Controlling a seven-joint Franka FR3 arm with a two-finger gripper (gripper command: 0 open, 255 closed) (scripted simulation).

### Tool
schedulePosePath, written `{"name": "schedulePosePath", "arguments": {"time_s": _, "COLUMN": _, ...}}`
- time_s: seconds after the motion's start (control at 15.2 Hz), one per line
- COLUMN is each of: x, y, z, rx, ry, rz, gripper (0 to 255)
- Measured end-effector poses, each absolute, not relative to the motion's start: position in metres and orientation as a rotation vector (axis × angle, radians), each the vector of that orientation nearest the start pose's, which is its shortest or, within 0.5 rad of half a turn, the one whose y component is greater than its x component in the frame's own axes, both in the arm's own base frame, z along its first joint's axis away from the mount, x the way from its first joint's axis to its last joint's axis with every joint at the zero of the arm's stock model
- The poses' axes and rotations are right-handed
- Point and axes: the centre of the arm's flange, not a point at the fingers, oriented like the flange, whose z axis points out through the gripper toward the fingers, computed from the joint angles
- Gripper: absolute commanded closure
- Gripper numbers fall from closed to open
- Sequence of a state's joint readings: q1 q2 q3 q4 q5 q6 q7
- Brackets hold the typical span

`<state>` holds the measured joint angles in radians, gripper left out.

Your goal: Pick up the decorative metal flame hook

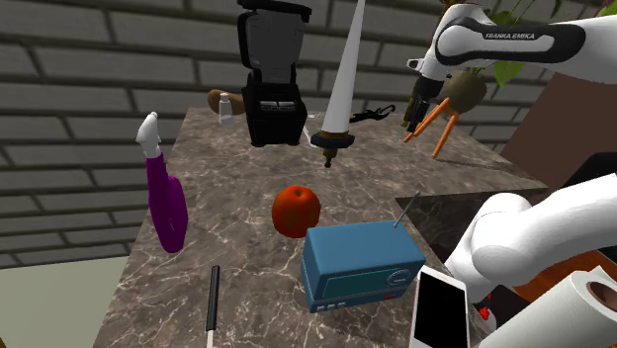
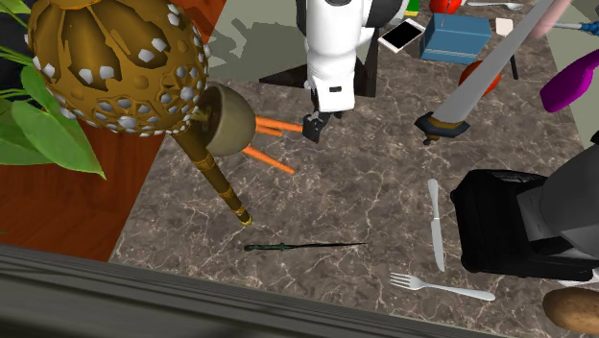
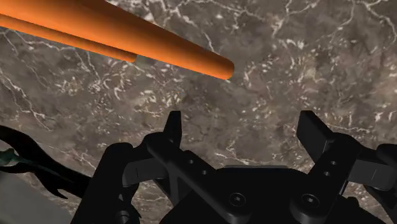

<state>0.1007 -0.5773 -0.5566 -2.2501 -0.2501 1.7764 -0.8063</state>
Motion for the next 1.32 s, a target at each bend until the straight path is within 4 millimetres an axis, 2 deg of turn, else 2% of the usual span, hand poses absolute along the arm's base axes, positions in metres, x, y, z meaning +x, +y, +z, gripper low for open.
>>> {"name": "schedulePosePath", "arguments": {"time_s": 0.26, "x": 0.370, "y": -0.275, "z": 0.539, "rx": -2.974, "ry": -0.927, "rz": -0.106, "gripper": 0}}
{"name": "schedulePosePath", "arguments": {"time_s": 0.66, "x": 0.427, "y": -0.337, "z": 0.524, "rx": -2.860, "ry": -1.215, "rz": -0.123, "gripper": 0}}
{"name": "schedulePosePath", "arguments": {"time_s": 0.92, "x": 0.463, "y": -0.369, "z": 0.517, "rx": -2.769, "ry": -1.402, "rz": -0.134, "gripper": 0}}
{"name": "schedulePosePath", "arguments": {"time_s": 1.19, "x": 0.515, "y": -0.393, "z": 0.513, "rx": -2.658, "ry": -1.596, "rz": -0.150, "gripper": 0}}
{"name": "schedulePosePath", "arguments": {"time_s": 1.32, "x": 0.539, "y": -0.399, "z": 0.507, "rx": -2.599, "ry": -1.685, "rz": -0.157, "gripper": 0}}
